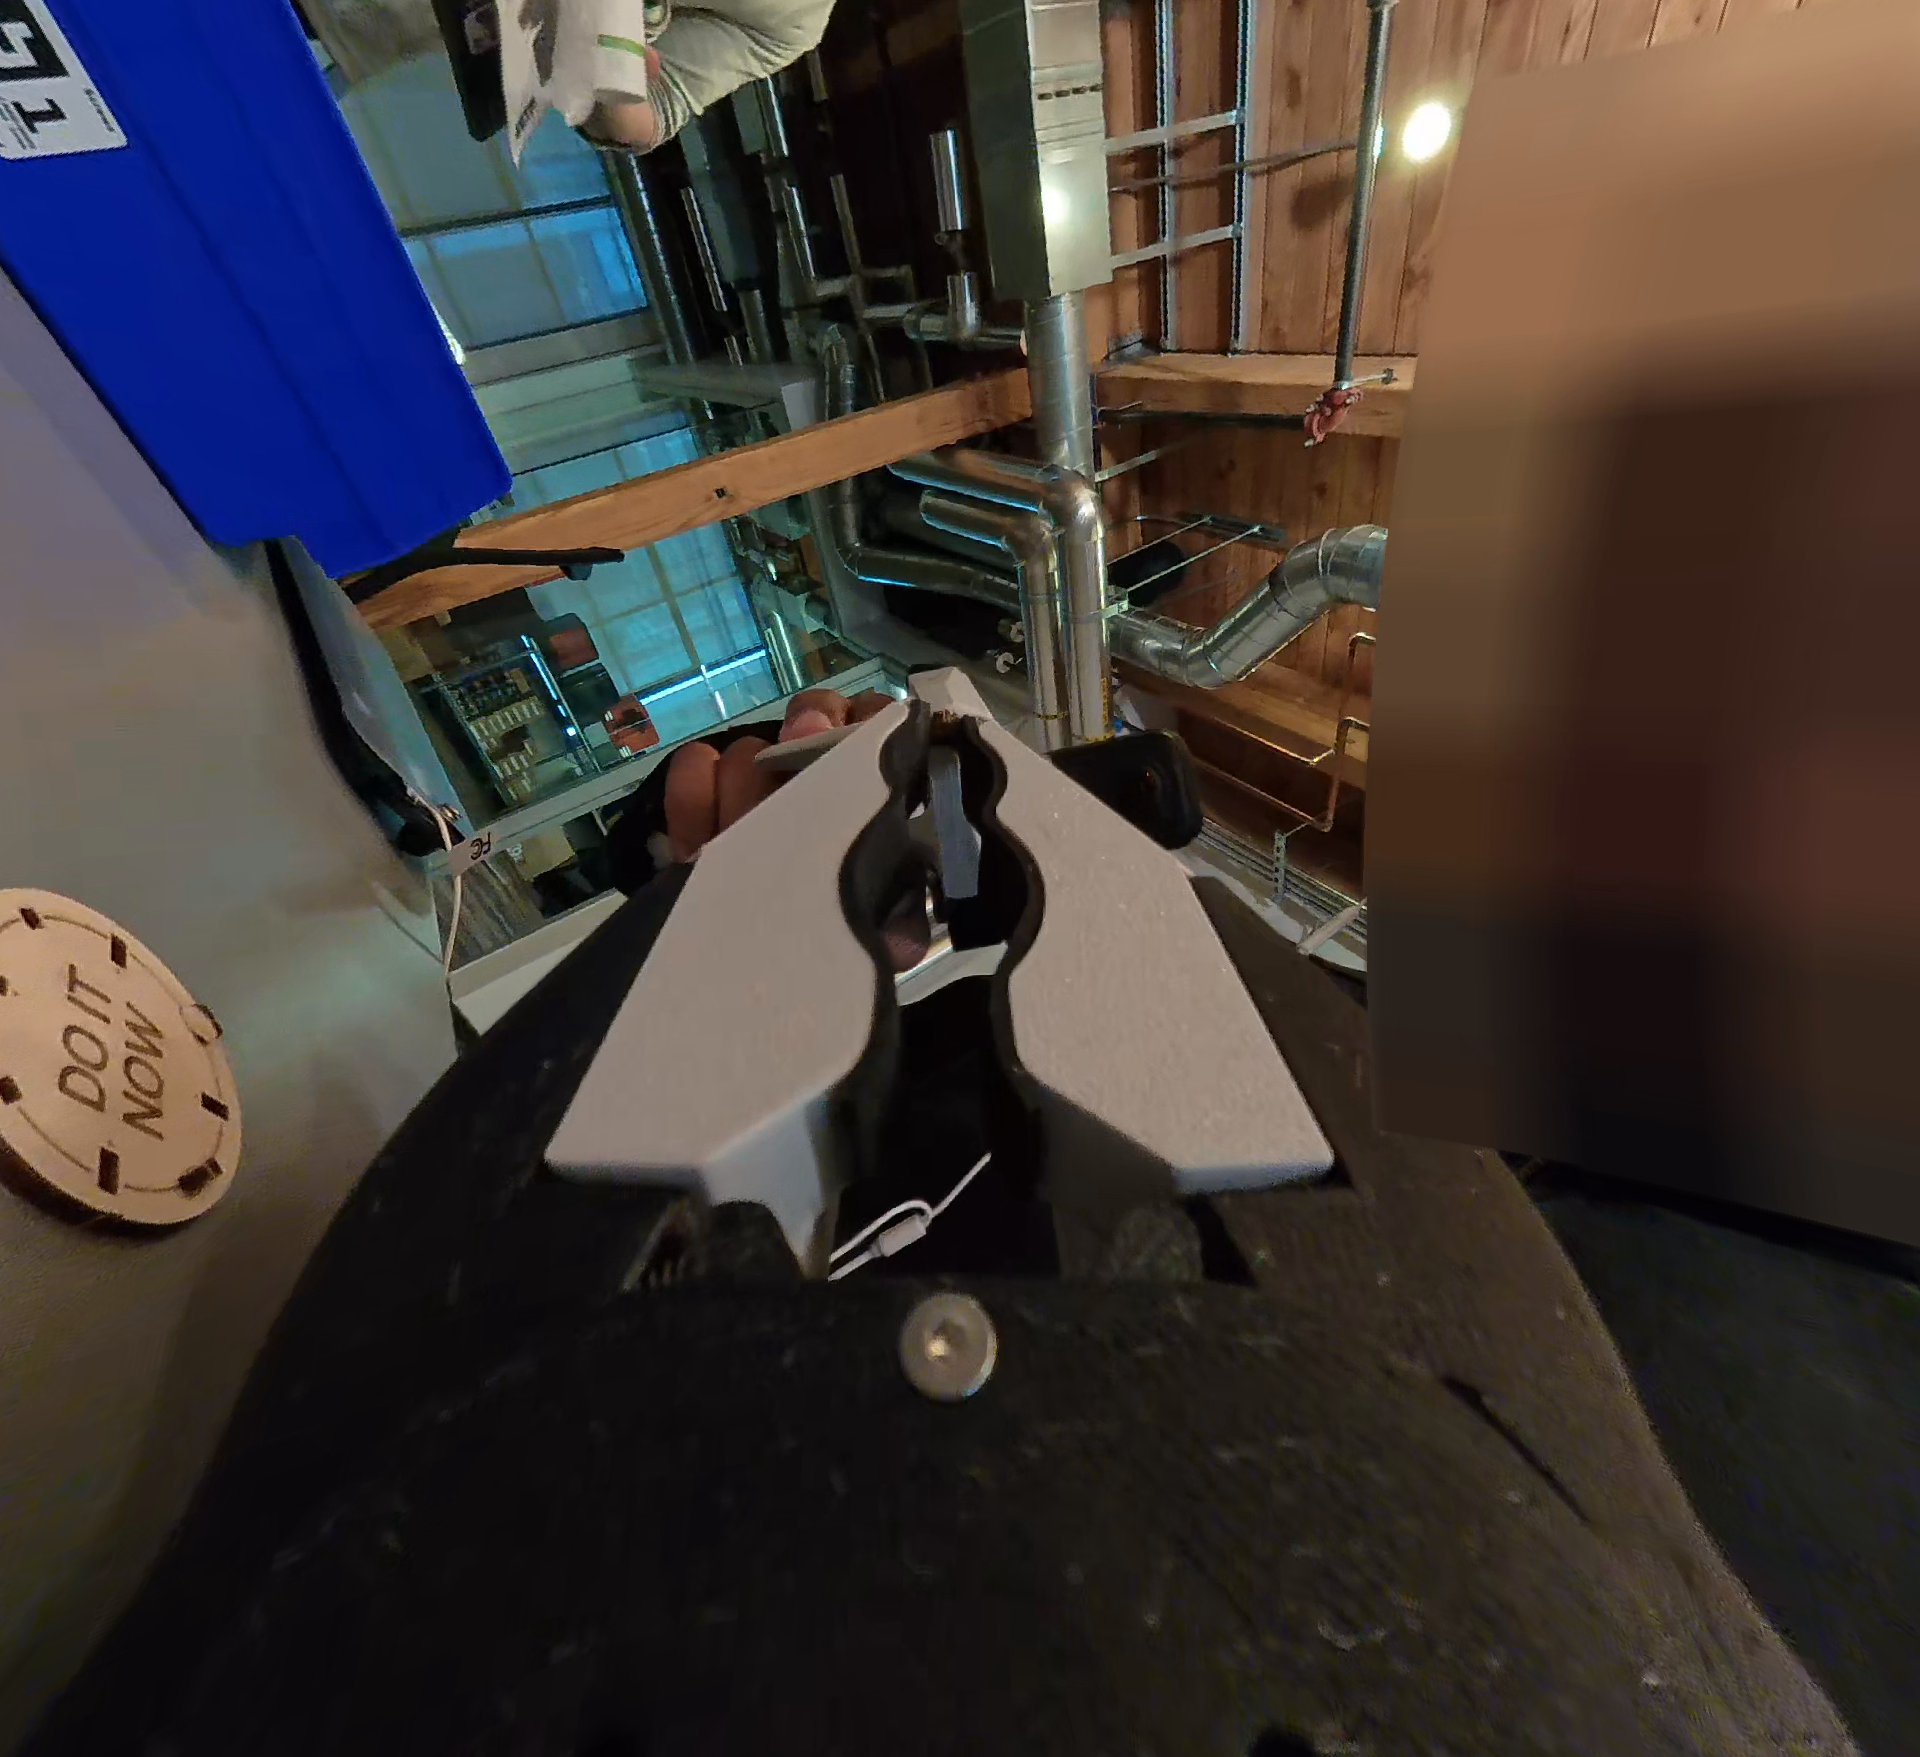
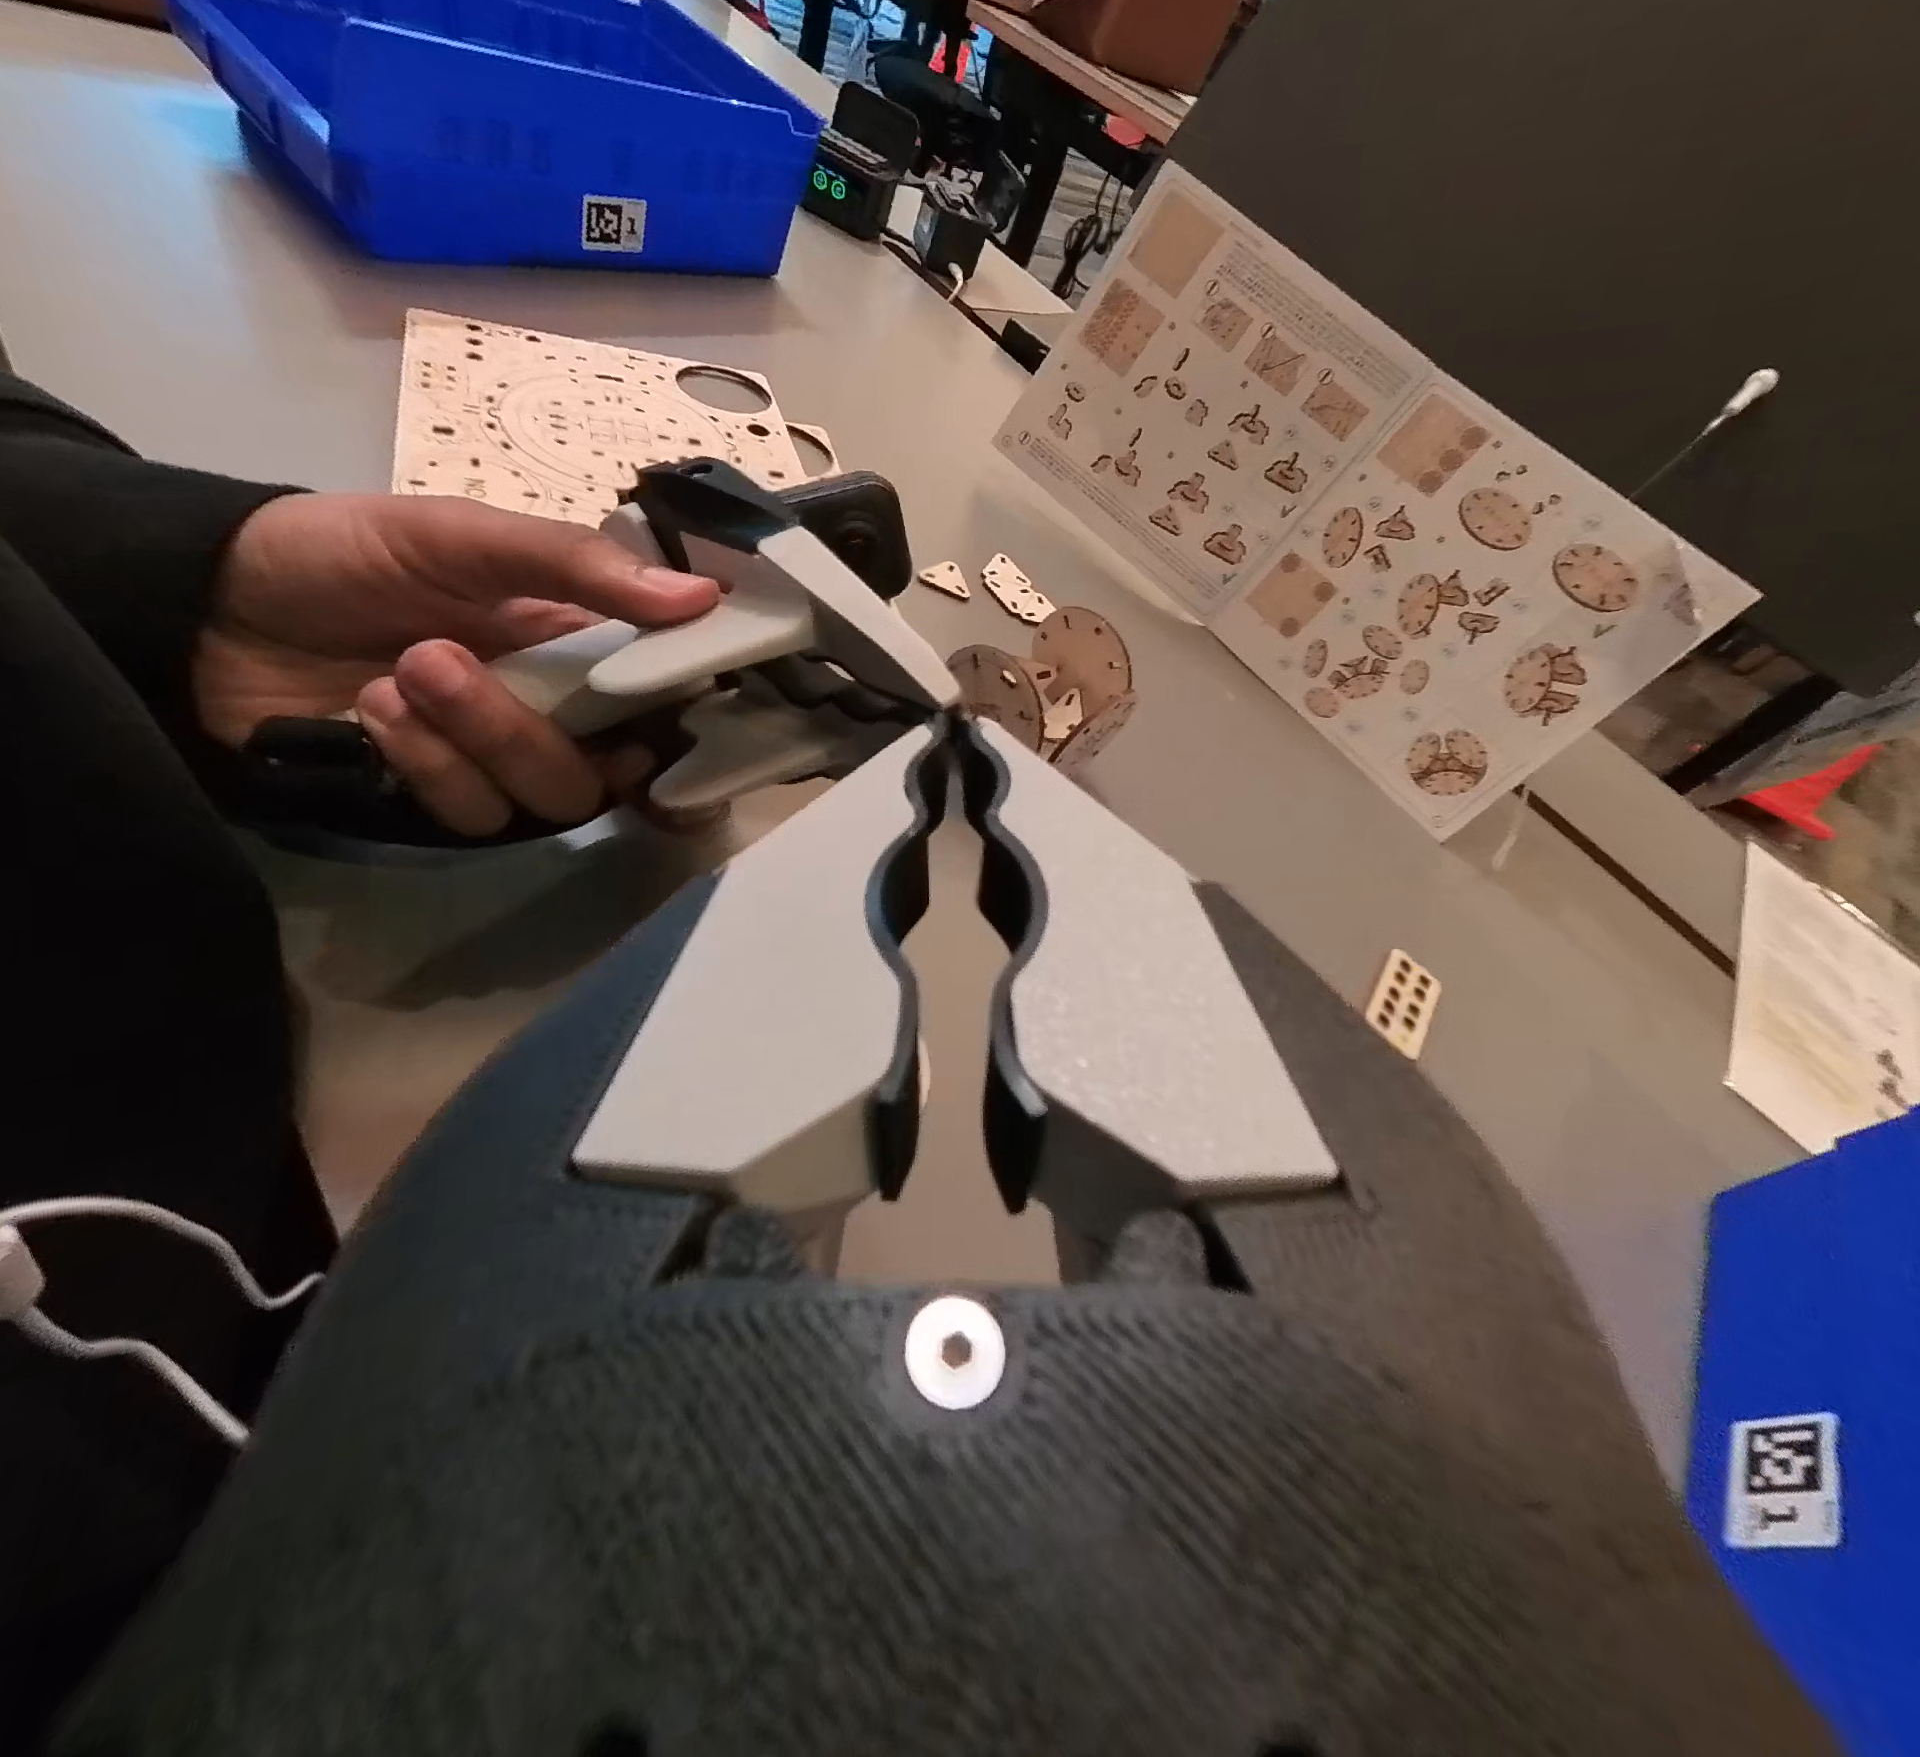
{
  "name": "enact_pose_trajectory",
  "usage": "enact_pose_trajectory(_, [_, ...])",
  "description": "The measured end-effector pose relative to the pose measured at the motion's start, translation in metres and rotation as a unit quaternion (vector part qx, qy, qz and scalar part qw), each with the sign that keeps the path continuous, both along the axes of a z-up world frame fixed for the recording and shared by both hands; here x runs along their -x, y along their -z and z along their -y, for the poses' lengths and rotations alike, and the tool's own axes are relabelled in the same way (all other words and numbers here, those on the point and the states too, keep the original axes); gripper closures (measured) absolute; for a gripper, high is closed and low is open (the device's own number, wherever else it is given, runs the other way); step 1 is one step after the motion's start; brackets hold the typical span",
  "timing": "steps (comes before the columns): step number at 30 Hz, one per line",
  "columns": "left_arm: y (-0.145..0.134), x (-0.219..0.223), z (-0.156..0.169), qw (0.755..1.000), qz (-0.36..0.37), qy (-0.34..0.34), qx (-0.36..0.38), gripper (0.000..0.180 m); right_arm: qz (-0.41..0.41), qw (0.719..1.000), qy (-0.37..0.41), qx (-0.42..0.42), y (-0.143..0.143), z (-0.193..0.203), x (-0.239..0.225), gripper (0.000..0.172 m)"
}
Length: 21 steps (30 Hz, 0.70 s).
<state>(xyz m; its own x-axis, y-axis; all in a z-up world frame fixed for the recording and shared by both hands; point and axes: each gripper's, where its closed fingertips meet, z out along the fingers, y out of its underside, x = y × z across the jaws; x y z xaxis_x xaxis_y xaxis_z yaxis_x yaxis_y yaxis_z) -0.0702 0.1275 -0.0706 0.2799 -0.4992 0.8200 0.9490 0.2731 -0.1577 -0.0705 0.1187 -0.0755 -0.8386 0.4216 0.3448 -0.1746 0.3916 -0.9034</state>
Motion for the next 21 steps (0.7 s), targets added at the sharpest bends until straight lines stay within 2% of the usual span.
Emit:
enact_pose_trajectory(1, [0.001, 0.0, 0.0, 1.0, -0.002, -0.002, 0.002, 0.18, 0.008, 1.0, -0.002, 0.007, 0.0, -0.001, 0.0, 0.171])
enact_pose_trajectory(4, [0.003, 0.002, 0.003, 1.0, -0.012, -0.012, 0.011, 0.178, 0.056, 0.997, -0.019, 0.045, -0.004, -0.001, -0.002, 0.172])
enact_pose_trajectory(7, [0.004, -0.001, 0.004, 0.999, -0.039, -0.014, 0.027, 0.176, 0.15, 0.981, -0.057, 0.105, -0.006, -0.001, -0.007, 0.172])
enact_pose_trajectory(10, [0.0, -0.006, 0.006, 0.997, -0.071, -0.012, 0.027, 0.176, 0.252, 0.947, -0.102, 0.173, -0.009, -0.002, -0.011, 0.172])
enact_pose_trajectory(13, [-0.007, -0.011, 0.009, 0.996, -0.089, -0.002, 0.013, 0.176, 0.343, 0.9, -0.14, 0.229, -0.009, -0.002, -0.015, 0.172])
enact_pose_trajectory(16, [-0.005, -0.015, 0.005, 0.994, -0.104, 0.002, 0.03, 0.176, 0.402, 0.859, -0.162, 0.271, -0.009, -0.003, -0.016, 0.172])
enact_pose_trajectory(18, [-0.004, -0.016, 0.002, 0.993, -0.109, 0.003, 0.041, 0.177, 0.422, 0.844, -0.167, 0.288, -0.009, -0.004, -0.016, 0.172])
enact_pose_trajectory(21, [-0.004, -0.015, 0.003, 0.993, -0.111, -0.001, 0.042, 0.18, 0.436, 0.838, -0.165, 0.284, -0.004, -0.002, -0.016, 0.172])
